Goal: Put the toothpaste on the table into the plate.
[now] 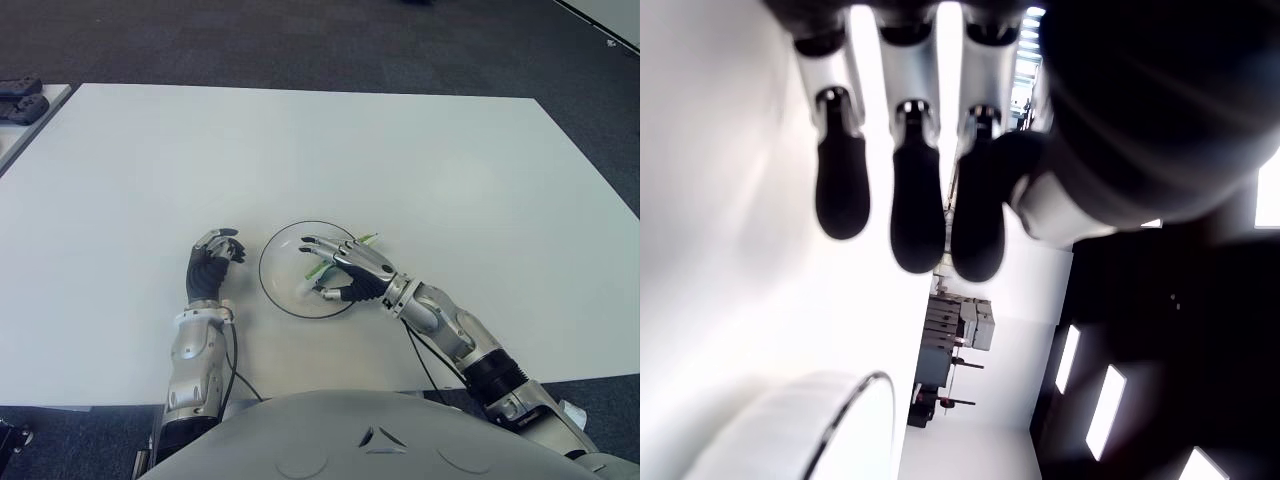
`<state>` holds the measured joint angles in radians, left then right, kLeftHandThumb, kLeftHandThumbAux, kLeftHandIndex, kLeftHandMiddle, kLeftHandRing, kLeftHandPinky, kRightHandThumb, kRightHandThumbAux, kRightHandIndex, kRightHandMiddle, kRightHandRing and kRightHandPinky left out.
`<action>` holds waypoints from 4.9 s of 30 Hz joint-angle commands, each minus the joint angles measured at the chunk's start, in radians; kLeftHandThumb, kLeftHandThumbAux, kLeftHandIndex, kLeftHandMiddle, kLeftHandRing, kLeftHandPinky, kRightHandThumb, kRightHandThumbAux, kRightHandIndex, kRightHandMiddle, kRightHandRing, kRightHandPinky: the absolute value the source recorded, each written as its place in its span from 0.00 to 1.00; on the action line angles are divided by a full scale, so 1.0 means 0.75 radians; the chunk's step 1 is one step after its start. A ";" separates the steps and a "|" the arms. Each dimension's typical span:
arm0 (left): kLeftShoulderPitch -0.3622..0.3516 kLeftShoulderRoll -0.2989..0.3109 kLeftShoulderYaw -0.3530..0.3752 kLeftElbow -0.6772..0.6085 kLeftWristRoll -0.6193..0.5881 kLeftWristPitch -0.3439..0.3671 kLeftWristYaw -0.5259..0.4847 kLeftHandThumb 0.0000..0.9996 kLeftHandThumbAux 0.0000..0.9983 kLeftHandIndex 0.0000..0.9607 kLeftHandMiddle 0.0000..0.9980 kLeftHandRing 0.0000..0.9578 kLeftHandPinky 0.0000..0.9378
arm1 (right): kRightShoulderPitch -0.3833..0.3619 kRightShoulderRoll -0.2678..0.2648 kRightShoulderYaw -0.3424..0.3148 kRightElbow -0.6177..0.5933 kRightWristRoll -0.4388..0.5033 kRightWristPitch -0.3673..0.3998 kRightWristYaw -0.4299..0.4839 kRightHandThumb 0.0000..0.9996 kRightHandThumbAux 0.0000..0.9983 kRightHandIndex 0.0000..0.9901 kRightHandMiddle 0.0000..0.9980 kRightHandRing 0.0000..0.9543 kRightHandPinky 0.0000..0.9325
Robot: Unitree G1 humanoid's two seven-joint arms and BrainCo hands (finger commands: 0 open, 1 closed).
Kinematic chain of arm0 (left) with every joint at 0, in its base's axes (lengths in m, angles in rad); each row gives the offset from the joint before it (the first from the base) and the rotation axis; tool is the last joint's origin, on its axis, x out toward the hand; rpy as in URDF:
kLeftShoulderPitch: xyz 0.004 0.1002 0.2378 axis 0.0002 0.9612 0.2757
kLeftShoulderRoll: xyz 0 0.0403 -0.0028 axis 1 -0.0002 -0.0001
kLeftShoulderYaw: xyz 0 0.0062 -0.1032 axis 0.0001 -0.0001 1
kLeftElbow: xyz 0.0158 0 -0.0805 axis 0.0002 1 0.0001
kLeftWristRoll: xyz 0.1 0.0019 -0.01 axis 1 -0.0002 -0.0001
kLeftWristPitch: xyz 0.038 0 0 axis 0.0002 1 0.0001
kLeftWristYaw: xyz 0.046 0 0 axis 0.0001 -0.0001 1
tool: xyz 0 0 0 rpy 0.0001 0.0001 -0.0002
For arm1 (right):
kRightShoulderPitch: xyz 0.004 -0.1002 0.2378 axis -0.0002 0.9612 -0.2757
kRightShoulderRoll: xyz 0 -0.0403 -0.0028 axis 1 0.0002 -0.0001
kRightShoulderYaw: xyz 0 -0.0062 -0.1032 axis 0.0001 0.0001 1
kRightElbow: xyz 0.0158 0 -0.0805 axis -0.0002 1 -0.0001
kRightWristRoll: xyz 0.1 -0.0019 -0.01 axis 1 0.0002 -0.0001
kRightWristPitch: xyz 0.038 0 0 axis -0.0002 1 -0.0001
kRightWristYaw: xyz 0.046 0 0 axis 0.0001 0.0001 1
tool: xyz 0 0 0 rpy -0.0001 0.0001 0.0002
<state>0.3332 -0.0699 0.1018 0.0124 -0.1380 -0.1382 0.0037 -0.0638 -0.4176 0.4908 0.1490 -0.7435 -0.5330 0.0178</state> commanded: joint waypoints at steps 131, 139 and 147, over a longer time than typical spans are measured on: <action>-0.034 0.033 -0.009 0.112 -0.030 0.011 -0.056 0.71 0.72 0.45 0.61 0.63 0.63 | 0.270 0.625 -0.705 0.219 1.096 0.387 -0.114 0.71 0.73 0.44 0.54 0.57 0.58; -0.035 0.015 -0.005 0.105 -0.017 0.035 -0.021 0.71 0.72 0.45 0.61 0.63 0.63 | 0.286 0.594 -0.680 0.155 1.050 0.550 -0.086 0.71 0.73 0.43 0.53 0.55 0.55; -0.035 -0.001 0.000 0.101 -0.018 0.045 -0.018 0.71 0.72 0.45 0.61 0.63 0.63 | 0.294 0.557 -0.655 0.134 1.039 0.609 -0.020 0.70 0.73 0.43 0.52 0.55 0.54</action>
<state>0.2881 -0.0604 0.1029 0.0655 -0.1566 -0.1490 -0.0281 0.1208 0.0060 -0.0142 0.2139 0.0418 -0.1484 -0.0172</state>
